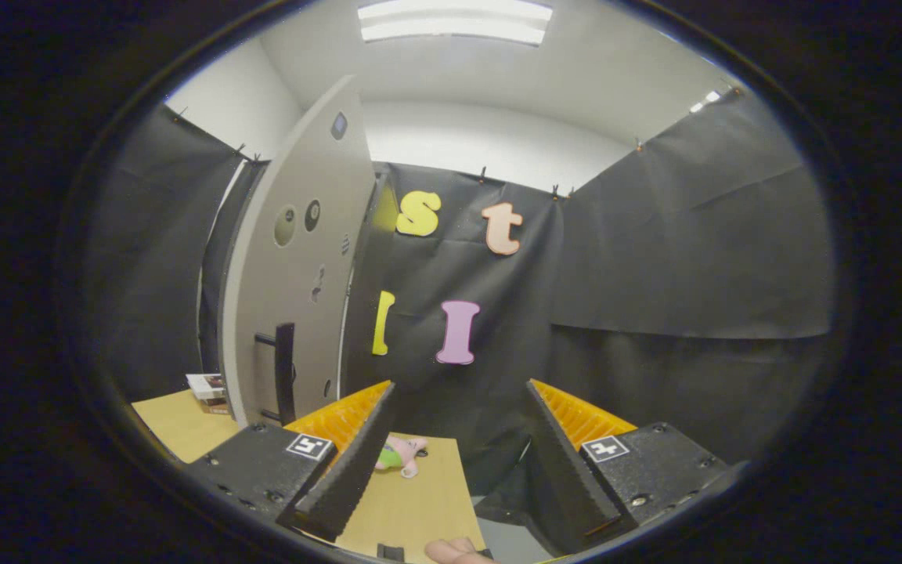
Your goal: Open the shoe cabinet door, grab the shoes and put them into the shoe cabinet, then close the shoe cabinet door.
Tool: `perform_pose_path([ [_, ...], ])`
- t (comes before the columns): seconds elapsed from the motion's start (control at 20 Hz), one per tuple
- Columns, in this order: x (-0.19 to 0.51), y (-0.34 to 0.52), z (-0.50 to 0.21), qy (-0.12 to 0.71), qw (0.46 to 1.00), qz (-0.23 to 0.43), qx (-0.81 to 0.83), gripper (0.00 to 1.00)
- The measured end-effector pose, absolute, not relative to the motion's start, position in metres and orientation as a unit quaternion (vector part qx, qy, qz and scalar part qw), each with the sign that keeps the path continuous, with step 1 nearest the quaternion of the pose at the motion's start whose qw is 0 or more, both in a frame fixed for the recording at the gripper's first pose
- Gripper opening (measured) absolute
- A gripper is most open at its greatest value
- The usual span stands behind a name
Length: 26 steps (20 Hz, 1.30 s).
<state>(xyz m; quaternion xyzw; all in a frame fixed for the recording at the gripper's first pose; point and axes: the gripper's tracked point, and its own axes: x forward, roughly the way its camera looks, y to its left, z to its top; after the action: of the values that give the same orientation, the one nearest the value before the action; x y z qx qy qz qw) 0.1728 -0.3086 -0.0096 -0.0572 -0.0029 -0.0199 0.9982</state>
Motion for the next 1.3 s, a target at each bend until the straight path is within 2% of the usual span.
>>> perform_pose_path([
  [0.25,0.219,-0.303,-0.034,0.028,0.999,0.003,-0.040,1.00],
  [0.55,0.242,-0.248,-0.047,0.048,0.997,0.052,-0.027,1.00],
  [0.7,0.242,-0.190,-0.062,0.068,0.990,0.122,-0.026,1.00],
  [0.75,0.238,-0.188,-0.059,0.057,0.991,0.119,-0.016,1.00],
  [0.8,0.232,-0.180,-0.062,0.066,0.990,0.123,-0.015,0.91],
  [0.85,0.229,-0.168,-0.062,0.067,0.989,0.132,-0.005,0.90],
  [1.05,0.226,-0.124,-0.064,0.077,0.985,0.154,-0.009,0.90],
  [1.3,0.227,-0.073,-0.064,0.075,0.986,0.149,-0.014,0.90],
])
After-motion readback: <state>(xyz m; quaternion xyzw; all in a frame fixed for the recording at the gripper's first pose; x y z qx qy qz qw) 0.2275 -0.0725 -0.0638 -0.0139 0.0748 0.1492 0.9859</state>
